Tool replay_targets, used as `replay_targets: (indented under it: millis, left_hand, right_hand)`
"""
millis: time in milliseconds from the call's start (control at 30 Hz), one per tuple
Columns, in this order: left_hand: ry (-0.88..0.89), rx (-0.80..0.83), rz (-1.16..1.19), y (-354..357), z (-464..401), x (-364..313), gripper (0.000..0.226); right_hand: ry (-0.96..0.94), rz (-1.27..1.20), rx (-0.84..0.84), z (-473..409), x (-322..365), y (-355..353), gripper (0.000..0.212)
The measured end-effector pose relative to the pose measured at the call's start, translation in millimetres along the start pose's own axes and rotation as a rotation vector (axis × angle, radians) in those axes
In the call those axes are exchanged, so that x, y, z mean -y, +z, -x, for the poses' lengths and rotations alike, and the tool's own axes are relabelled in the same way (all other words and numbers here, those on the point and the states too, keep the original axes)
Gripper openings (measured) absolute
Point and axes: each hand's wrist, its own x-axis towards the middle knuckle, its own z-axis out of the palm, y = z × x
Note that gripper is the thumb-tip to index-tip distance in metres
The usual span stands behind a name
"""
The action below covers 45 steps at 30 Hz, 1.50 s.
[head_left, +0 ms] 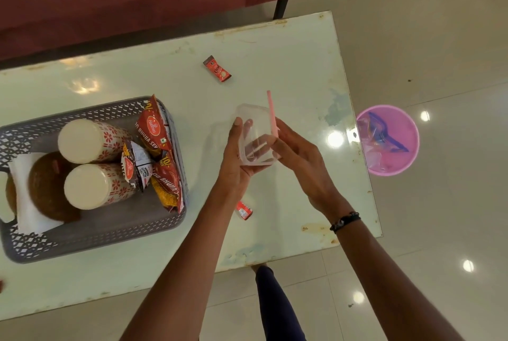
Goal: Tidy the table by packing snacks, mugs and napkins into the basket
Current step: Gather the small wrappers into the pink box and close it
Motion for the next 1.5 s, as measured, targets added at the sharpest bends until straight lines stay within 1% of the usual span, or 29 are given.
replay_targets:
  millis: [33,133,200,267,367,467,600,700,933,1100,1200,1400,1500]
  left_hand:
    - [-0.009,0.025,0.008,1,0,-1,0.053]
    - [-0.038,0.063,0.021,4,-2,-2,0.053]
    - [-0.05,0.039,0.013,5,-4,-4,0.057]
    - [-0.057,-0.015,-0.029,2,-7,-4,0.06]
    - [-0.025,-0.146,-0.239,-3,-12,-2,0.047]
    - [0.041,-0.251,-0.463,-3,-11,0,0.045]
    - [0.139,-0.334,-0.555,-5,-14,-3,0.032]
    - [0.202,-0.358,-0.612,-3,-22,-4,0.035]
    - [0.311,-0.37,-0.75,-3,-31,-4,0.037]
    - [0.353,-0.38,-0.871,-6,-27,-4,0.042]
    - [0.373,-0.371,-0.919,-7,-27,-4,0.043]
    - [0.418,-0.43,-0.936,-4,-25,0,0.041]
    - [0.394,-0.448,-0.924,-6,-25,0,0.042]
  right_hand:
    - [0.019,-0.08,-0.002,0,-1,-2,0.041]
    - [0.076,-0.253,-0.031,-3,-6,-9,0.045]
    - [0.117,-0.312,-0.035,-6,-9,-12,0.052]
    - [0.159,-0.367,-0.042,-7,-12,-12,0.055]
    - [0.183,-0.437,-0.042,-8,-17,-12,0.051]
    - [0.205,-0.531,-0.059,-9,-20,-14,0.049]
    - [0.245,-0.832,-0.189,-13,-26,-22,0.048]
    - [0.262,-0.911,-0.244,-15,-32,-31,0.05]
    - [0.284,-0.92,-0.237,-17,-48,-47,0.051]
    - [0.301,-0.926,-0.275,-28,-49,-50,0.042]
    - [0.285,-0.825,-0.325,-36,-50,-50,0.034]
    - [0.235,-0.504,-0.493,-37,-57,-42,0.038]
    - [0.235,-0.418,-0.636,-32,-63,-41,0.041]
